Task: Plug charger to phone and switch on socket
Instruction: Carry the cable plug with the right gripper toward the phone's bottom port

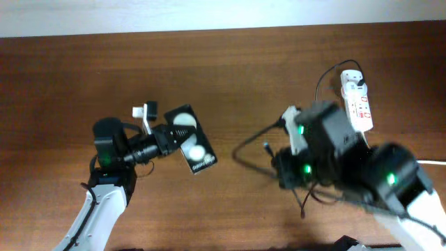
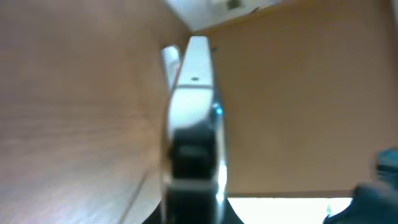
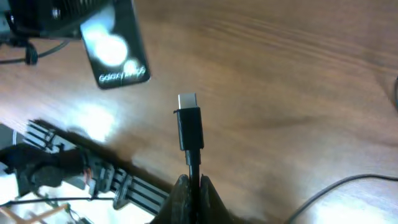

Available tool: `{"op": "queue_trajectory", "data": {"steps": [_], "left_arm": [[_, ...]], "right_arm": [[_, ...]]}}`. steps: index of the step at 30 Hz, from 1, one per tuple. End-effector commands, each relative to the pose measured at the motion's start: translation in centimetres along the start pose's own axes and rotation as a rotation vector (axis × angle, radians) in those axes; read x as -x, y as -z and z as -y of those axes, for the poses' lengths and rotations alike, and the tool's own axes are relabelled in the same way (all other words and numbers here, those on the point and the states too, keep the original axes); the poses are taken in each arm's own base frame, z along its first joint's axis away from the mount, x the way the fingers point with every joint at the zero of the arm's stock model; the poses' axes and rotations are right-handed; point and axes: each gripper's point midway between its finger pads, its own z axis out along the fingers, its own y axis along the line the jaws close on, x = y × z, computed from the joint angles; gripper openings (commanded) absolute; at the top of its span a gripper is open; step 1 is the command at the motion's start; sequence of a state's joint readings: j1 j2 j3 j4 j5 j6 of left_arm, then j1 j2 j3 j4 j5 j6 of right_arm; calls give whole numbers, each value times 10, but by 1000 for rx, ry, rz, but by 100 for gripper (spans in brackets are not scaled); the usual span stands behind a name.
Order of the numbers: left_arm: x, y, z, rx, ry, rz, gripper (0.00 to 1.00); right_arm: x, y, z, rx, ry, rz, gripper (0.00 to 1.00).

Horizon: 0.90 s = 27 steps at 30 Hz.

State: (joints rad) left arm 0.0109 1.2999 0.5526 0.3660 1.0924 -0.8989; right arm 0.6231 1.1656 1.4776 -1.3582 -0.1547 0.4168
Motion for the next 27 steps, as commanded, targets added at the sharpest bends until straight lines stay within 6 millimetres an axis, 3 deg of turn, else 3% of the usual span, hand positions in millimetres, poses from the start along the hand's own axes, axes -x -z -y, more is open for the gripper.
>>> {"op": "queue_trajectory", "data": {"steps": [1, 5, 11, 18, 27], "left_arm": [[17, 3, 36, -104, 94, 24, 0], [19, 4, 39, -113, 129, 28, 0], [11, 4, 42, -130, 166, -20, 0], [11, 4, 42, -130, 161, -19, 0], [12, 4, 42, -129, 136, -14, 0]], "right_arm": [[-27, -19, -3, -19, -55, 18, 4], [-50, -75, -29, -12, 79, 39, 4], [-38, -111, -47, -59, 140, 90, 4], [-30, -111, -77, 71, 250, 112, 4], [-26, -110, -83, 95, 248, 131, 4]]}}
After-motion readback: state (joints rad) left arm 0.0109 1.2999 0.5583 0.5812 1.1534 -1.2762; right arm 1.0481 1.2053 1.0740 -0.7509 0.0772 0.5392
